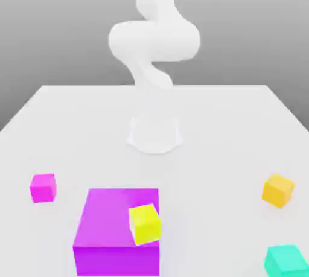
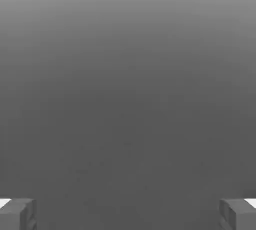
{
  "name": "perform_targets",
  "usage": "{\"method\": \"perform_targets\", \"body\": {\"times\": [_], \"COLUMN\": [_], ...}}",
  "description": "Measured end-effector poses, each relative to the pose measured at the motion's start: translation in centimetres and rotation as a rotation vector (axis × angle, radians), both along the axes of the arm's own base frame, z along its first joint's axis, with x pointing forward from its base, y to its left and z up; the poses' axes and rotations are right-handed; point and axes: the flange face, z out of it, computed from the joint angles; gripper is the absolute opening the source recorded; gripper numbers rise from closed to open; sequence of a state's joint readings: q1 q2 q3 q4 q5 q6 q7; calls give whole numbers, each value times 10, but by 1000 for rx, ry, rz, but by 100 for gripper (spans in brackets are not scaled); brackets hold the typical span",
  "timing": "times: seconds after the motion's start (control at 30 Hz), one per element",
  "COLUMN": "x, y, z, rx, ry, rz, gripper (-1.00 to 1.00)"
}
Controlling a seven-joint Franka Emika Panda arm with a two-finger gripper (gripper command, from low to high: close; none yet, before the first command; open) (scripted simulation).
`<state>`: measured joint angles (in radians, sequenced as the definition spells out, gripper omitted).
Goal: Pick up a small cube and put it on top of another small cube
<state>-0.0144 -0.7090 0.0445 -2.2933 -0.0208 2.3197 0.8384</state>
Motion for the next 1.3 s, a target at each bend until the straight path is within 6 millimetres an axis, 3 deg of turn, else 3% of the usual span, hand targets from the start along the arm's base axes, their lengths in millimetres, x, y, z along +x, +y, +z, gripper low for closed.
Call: {"method": "perform_targets", "body": {"times": [0.27, 0.53, 0.8, 1.03, 1.17, 1.2, 1.3], "x": [87, 135, 142, 117, 114, 113, 113], "y": [56, 113, 173, 224, 230, 230, 230], "z": [-109, -236, -368, -474, -535, -544, -544], "rx": [-62, -91, -80, -31, -23, -23, -23], "ry": [199, 384, 564, 717, 735, 736, 735], "rz": [-5, 24, 77, 124, 129, 130, 130], "gripper": [0, 0, 0, 0, 0, -100, -100]}}
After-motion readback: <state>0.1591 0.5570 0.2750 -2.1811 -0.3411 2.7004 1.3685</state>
